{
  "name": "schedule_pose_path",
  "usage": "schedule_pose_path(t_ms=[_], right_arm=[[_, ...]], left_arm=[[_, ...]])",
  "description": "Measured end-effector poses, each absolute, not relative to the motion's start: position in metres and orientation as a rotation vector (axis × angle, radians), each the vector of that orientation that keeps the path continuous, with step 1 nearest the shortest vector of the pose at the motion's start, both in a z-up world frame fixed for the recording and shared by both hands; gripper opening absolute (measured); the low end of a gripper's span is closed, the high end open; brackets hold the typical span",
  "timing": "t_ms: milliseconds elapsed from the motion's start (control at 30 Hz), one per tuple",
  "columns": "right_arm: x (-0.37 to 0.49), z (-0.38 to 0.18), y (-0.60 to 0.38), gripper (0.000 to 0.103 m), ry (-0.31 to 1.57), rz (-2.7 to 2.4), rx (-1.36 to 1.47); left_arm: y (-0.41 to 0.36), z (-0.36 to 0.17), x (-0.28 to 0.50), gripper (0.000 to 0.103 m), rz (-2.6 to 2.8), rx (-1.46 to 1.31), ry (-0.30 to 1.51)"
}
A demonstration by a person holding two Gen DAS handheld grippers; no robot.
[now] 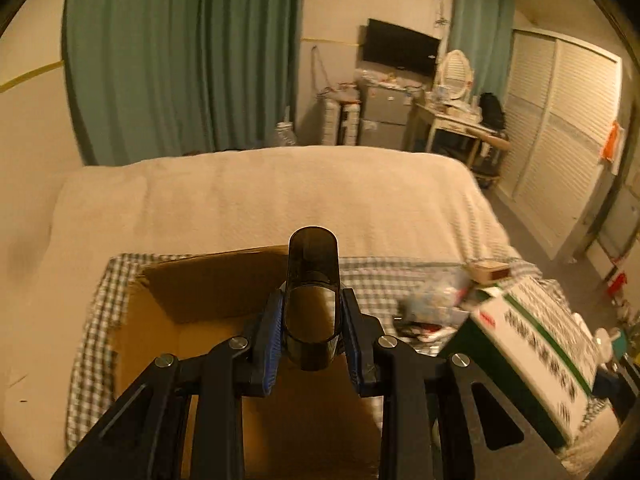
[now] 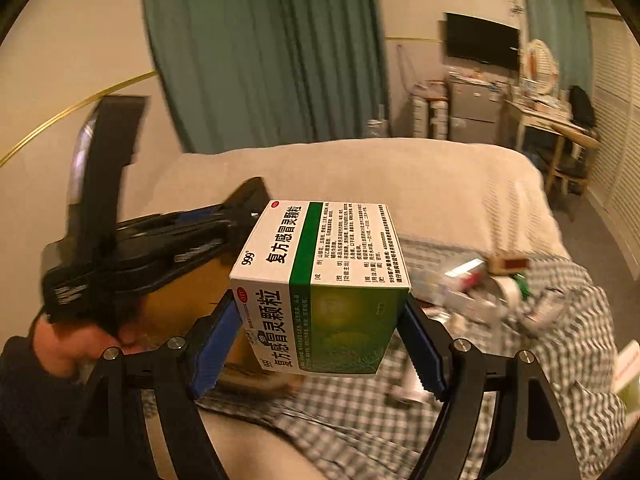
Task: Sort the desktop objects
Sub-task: 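Carry both items over the cardboard box and open both tools to drop them, then move both open tools back to the cluttered pile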
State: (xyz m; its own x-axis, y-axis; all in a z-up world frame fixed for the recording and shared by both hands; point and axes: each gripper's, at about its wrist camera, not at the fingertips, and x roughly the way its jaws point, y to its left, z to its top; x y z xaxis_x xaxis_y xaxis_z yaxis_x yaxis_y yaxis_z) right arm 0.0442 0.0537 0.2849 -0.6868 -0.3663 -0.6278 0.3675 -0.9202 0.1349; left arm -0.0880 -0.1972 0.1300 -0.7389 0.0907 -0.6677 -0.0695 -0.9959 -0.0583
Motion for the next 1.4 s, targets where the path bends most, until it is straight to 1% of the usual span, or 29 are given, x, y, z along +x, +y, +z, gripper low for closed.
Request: schedule_pose_path(t_ms=[133,300,400,500,633,800,867,933,967,1000,1233,1400], right_arm=[[0.040,0.276,0.018,0.077,0.039,-2.505,0.954],[0.030,0.245,-0.012,0.077,0.061,-2.450,1.018],[0.023,0.230,-0.019,0.077,0.075,-2.457,1.020],[0.018,0.229,-0.028,0.077,0.139,-2.485,0.967],[0.008,0.230,-0.038,0.077,0.110,-2.451,0.954],[0.005,0.214,-0.048,0.078,0.121,-2.399,0.968],[0.003,0.208,-0.044,0.079,0.088,-2.383,0.982],[0.008,0.206,-0.042,0.085,0.065,-2.377,0.990],[0.009,0.206,-0.040,0.086,0.051,-2.375,0.992],[0.008,0.208,-0.036,0.086,0.039,-2.375,0.991],[0.017,0.227,-0.021,0.087,0.020,-2.401,0.961],[0.028,0.243,0.011,0.087,0.005,-2.456,0.955]], left_arm=[[-0.231,0.111,-0.102,0.027,2.884,-1.171,-0.054],[-0.264,0.087,-0.112,0.027,2.899,-1.243,-0.127],[-0.276,0.072,-0.119,0.027,2.921,-1.306,-0.099],[-0.289,0.062,-0.124,0.027,2.924,-1.345,-0.140],[-0.302,0.053,-0.130,0.027,2.924,-1.384,-0.176],[-0.304,0.048,-0.130,0.027,2.939,-1.404,-0.117],[-0.305,0.047,-0.129,0.032,2.934,-1.413,-0.108],[-0.303,0.049,-0.127,0.052,2.935,-1.408,-0.098],[-0.301,0.052,-0.125,0.066,2.946,-1.397,-0.084],[-0.300,0.055,-0.124,0.070,2.961,-1.379,-0.071],[-0.278,0.076,-0.111,0.070,2.958,-1.316,-0.009],[-0.241,0.100,-0.099,0.070,2.930,-1.255,0.008]])
